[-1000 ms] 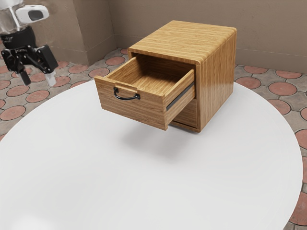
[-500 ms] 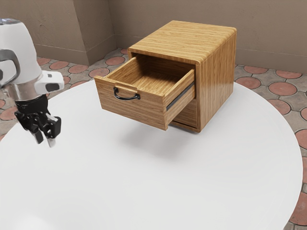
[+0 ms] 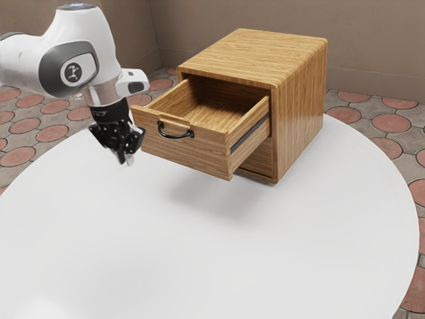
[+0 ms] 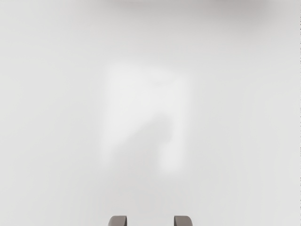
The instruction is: Push the drawer handle with one arm to close the drawer
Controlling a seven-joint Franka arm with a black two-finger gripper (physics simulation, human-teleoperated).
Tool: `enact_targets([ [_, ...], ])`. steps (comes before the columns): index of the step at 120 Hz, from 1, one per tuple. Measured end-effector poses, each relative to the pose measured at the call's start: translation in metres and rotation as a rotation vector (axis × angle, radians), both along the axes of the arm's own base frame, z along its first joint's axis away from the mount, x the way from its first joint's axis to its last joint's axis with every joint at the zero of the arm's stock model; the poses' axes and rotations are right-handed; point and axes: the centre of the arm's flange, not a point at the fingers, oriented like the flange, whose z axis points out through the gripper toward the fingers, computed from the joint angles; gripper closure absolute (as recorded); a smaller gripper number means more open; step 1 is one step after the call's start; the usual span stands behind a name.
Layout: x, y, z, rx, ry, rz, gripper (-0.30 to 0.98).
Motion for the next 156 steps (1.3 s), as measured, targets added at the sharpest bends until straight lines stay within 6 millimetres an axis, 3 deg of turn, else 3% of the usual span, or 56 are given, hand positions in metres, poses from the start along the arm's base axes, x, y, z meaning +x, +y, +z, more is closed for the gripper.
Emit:
enact_targets([
  [25,0.045,-0.006,-0.009,-0.005,-0.013,-0.002,0.66],
  [66,0.137,-0.002,-0.033,0.018,-0.054,-0.002,0.69],
  [124,0.214,-0.011,-0.029,0.028,-0.193,-0.03,0.69],
  [156,0.246,-0.017,-0.028,0.015,-0.3,-0.06,0.69],
])
